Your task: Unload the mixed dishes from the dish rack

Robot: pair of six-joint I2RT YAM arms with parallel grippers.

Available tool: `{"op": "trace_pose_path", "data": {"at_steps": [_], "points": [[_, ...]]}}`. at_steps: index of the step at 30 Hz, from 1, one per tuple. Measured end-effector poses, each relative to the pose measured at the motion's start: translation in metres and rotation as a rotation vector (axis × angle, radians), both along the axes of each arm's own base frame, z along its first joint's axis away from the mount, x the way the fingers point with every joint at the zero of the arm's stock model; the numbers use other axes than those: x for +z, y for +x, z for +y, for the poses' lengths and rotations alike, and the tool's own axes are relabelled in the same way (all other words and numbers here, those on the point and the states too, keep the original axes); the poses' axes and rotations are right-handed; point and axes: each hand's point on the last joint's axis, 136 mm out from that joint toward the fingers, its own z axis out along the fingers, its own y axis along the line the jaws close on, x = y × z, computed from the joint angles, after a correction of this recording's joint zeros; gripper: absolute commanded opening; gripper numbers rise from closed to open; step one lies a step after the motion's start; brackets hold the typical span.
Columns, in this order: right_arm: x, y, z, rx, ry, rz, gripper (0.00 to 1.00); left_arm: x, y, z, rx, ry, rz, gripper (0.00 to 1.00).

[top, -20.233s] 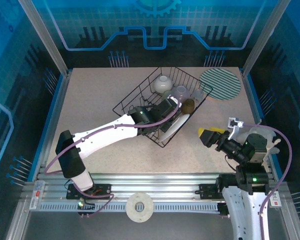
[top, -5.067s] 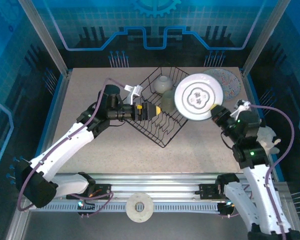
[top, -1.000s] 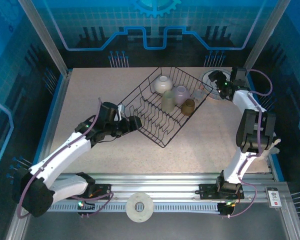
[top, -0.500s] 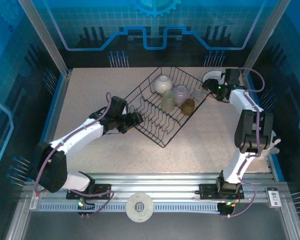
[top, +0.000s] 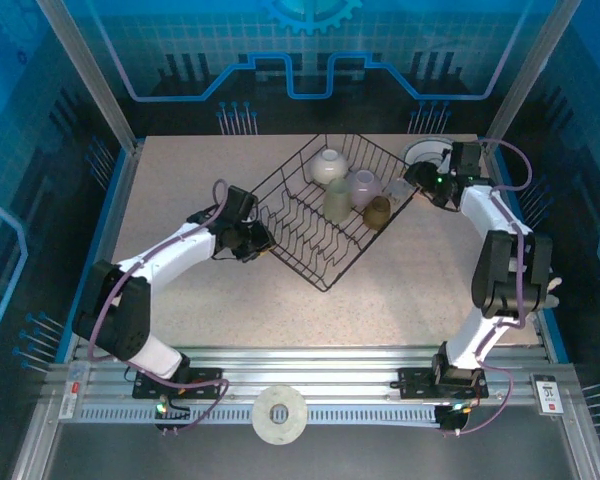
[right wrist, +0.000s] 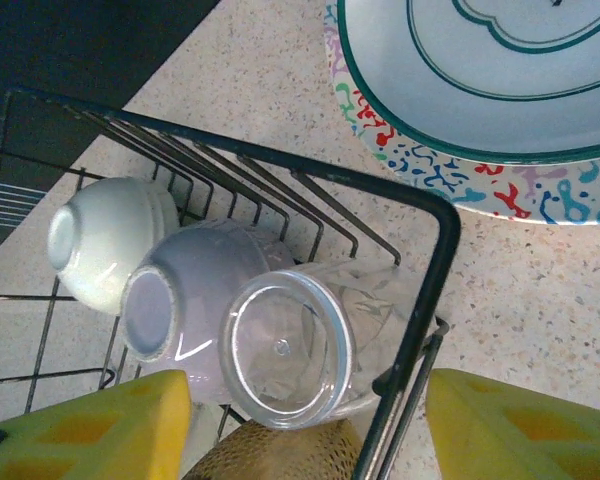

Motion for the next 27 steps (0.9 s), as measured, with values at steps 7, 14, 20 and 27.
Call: {"op": "trace_pose_path", "data": {"at_steps": [7, 14, 20, 27], "points": [[0.034, -0.012, 0.0, -0.006, -0.066, -0.08, 0.9, 0.0, 0.007, 0.034, 0.009, 0.036, 0.015, 0.0], [0.05, -0.02, 0.012, 0.034, -0.115, -0.118, 0.9, 0.005, 0.011, 0.084, -0.01, 0.096, 0.04, 0.0], [0.035, -0.03, 0.042, 0.123, -0.134, -0.087, 0.87, 0.01, 0.027, 0.118, -0.051, 0.164, 0.057, 0.0], [0.004, -0.055, 0.07, 0.206, -0.129, -0.019, 0.81, 0.001, 0.052, 0.15, -0.089, 0.231, 0.097, 0.0]]}}
